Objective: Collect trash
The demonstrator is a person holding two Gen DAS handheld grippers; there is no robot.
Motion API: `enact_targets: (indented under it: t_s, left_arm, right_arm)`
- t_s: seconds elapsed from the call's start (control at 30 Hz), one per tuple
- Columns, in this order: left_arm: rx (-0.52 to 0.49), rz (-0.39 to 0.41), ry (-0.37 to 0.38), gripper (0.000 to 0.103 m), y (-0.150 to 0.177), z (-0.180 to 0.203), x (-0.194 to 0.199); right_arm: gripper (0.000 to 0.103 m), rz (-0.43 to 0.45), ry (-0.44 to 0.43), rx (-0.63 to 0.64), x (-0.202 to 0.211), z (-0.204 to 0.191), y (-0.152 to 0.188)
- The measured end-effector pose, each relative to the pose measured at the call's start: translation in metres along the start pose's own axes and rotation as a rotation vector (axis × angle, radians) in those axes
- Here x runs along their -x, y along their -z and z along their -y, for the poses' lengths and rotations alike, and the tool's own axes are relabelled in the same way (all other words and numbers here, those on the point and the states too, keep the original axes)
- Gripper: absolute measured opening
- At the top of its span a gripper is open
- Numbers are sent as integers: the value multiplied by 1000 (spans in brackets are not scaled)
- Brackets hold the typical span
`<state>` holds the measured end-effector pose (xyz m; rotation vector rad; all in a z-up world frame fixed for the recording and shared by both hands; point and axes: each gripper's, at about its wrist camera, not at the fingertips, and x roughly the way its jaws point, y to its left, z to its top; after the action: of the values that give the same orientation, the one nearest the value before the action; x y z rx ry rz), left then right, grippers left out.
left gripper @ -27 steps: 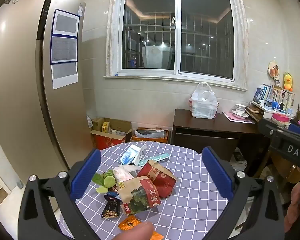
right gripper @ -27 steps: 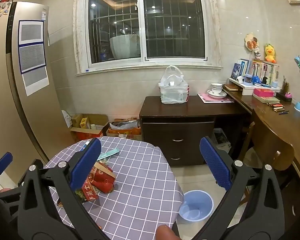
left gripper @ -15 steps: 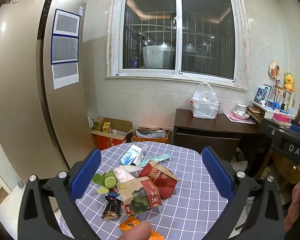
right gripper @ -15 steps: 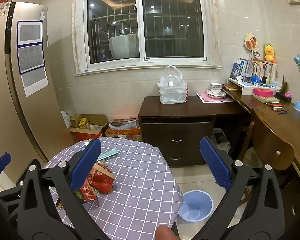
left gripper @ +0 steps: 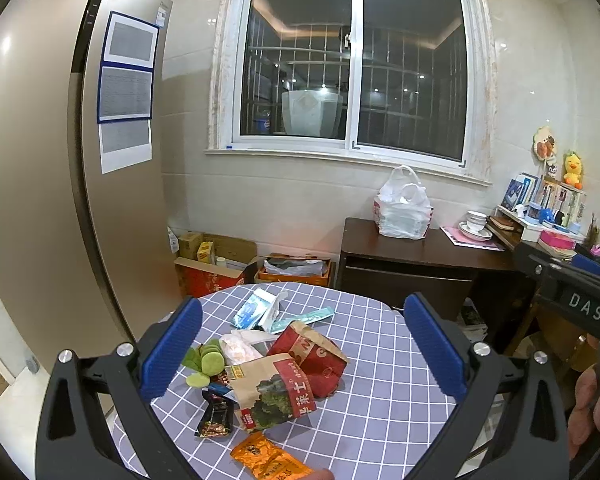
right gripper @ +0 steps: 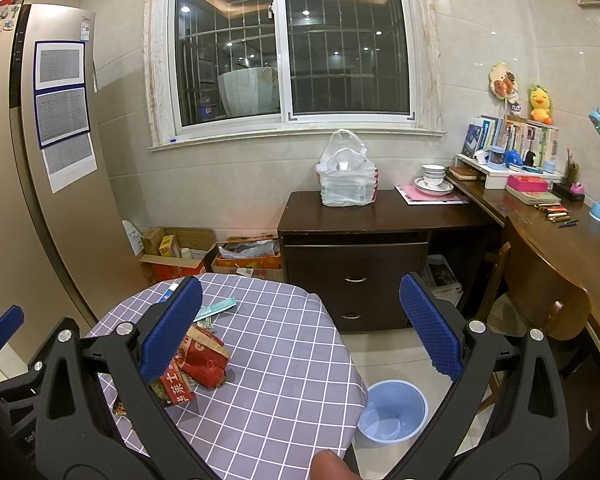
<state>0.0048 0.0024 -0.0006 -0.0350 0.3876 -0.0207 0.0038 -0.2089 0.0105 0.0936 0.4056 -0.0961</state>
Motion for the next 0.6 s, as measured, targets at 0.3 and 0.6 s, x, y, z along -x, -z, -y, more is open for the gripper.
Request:
enact_targets:
  t_s: [0.3,0.6]
  left_arm:
    - [2,-3,-1,99,0,0,0]
    - [8,-2,-4,99,0,-4,-4]
  right_arm:
    - [97,-3,-3,-1,-5,2,3]
    - [97,-10,-6,1,-11,1,4]
